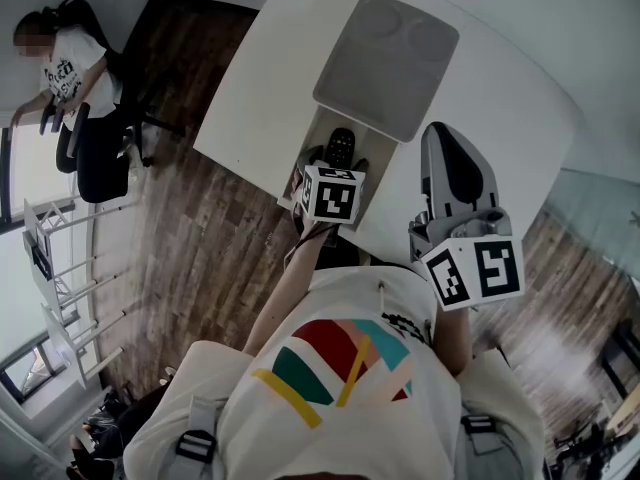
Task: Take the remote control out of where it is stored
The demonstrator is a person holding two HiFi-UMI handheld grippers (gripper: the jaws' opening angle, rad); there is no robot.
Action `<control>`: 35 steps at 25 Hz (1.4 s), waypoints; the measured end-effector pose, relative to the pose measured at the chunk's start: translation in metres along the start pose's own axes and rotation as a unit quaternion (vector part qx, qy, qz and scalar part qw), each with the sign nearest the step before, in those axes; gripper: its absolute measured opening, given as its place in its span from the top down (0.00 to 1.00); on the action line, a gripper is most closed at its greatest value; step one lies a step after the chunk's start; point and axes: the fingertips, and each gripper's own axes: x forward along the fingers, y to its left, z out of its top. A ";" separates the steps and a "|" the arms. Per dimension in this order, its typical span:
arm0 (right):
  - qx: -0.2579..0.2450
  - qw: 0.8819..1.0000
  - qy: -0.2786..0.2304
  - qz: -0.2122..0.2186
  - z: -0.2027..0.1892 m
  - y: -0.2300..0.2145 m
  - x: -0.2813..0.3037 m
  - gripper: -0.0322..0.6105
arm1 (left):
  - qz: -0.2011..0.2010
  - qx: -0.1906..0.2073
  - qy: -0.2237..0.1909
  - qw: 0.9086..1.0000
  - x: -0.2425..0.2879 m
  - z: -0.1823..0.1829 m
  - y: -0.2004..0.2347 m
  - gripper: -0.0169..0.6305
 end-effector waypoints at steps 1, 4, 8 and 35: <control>-0.001 1.000 -0.001 0.002 0.001 0.001 0.000 0.95 | 0.000 0.000 0.000 1.000 0.001 0.000 0.000 0.38; -0.004 1.000 -0.002 0.004 0.001 0.003 0.001 0.95 | -0.001 0.000 0.002 1.000 0.003 -0.001 0.001 0.38; -0.007 1.000 -0.002 0.005 0.002 0.006 0.001 0.95 | -0.001 0.000 -0.001 1.000 0.002 0.000 0.001 0.39; -0.028 0.999 -0.010 0.027 0.011 0.034 -0.008 0.95 | -0.011 -0.037 -0.143 0.989 -0.075 0.062 0.013 0.57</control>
